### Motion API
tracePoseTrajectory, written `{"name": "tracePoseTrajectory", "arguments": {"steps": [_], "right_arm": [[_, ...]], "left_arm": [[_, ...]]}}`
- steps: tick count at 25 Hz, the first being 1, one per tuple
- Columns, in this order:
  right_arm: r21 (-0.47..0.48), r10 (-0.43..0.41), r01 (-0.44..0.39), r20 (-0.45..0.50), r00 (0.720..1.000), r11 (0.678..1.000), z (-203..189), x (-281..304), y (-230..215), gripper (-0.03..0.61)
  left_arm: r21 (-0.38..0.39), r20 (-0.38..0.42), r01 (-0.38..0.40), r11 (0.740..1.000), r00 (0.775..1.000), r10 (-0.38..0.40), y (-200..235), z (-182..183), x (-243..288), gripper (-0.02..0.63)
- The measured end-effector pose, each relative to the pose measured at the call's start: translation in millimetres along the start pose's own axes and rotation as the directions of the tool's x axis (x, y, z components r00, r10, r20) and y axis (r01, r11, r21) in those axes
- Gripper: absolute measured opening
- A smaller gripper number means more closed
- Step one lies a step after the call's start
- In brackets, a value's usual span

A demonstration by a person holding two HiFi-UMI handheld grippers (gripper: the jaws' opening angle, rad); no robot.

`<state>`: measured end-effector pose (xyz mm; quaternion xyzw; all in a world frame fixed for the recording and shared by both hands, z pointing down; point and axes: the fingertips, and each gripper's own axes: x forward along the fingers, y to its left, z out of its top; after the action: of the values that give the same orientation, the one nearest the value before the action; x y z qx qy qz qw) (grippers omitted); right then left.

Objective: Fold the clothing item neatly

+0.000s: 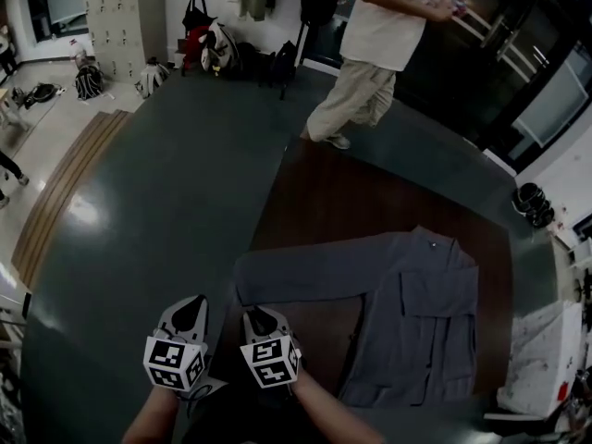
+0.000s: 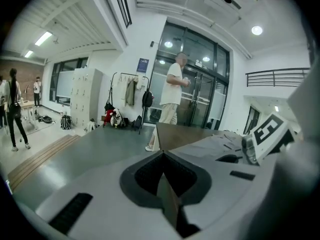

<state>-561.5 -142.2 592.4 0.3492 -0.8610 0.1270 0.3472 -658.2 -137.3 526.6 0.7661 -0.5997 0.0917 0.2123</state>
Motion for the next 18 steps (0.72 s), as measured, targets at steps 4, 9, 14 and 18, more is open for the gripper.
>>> {"name": "tracePoseTrajectory", "arguments": {"steps": [4, 9, 14, 18], "right_arm": [[-0.072, -0.013, 0.008, -0.075, 0.997, 0.997, -7.5, 27.9, 0.6, 0.051], [-0.139, 0.015, -0.038, -0.163, 0.987, 0.99, -13.6, 51.1, 3.5, 0.086], [-0.106, 0.044, -0.064, -0.183, 0.982, 0.992, -13.0, 54.8, 3.7, 0.091], [-0.036, 0.076, -0.083, -0.169, 0.983, 0.996, -13.8, 54.8, 0.9, 0.089]], "left_arm": [[-0.019, -0.012, 0.027, 0.999, 1.0, -0.027, 1.2, -5.5, 8.6, 0.008], [-0.034, -0.033, 0.039, 0.999, 0.999, -0.04, 3.1, -9.0, 14.9, 0.008], [-0.054, -0.051, 0.019, 0.998, 0.998, -0.022, 13.2, -15.0, 13.6, 0.008], [-0.062, -0.062, 0.01, 0.998, 0.998, -0.014, 15.2, -18.8, 16.4, 0.008]]}}
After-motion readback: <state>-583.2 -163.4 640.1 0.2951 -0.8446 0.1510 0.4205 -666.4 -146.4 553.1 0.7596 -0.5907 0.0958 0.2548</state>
